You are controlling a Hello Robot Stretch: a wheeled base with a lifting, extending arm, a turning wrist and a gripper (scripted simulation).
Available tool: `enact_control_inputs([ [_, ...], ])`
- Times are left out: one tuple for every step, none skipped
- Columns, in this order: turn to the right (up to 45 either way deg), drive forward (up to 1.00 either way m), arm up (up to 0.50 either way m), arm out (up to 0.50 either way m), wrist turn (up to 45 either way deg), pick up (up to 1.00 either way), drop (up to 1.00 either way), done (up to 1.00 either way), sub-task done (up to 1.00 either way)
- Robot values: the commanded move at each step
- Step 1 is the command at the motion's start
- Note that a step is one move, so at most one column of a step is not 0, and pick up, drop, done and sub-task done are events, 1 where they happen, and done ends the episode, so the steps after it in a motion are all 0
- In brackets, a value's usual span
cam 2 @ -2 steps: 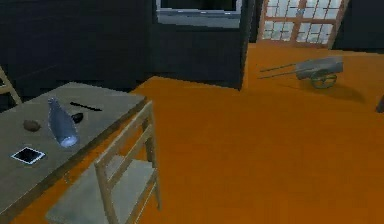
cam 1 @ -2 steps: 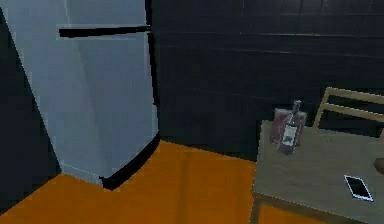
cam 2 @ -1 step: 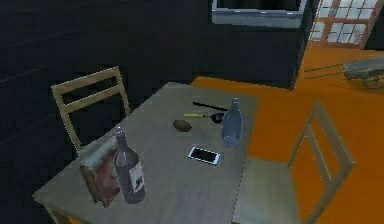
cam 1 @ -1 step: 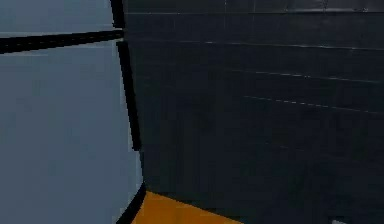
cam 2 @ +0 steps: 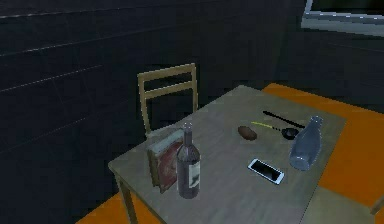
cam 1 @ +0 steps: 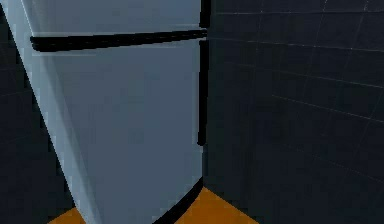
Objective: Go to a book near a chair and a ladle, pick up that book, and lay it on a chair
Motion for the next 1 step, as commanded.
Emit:
enact_control_inputs([
  [0.0,0.00,0.50,0.00,0.0,0.00,0.00,0.00,0.00],
])
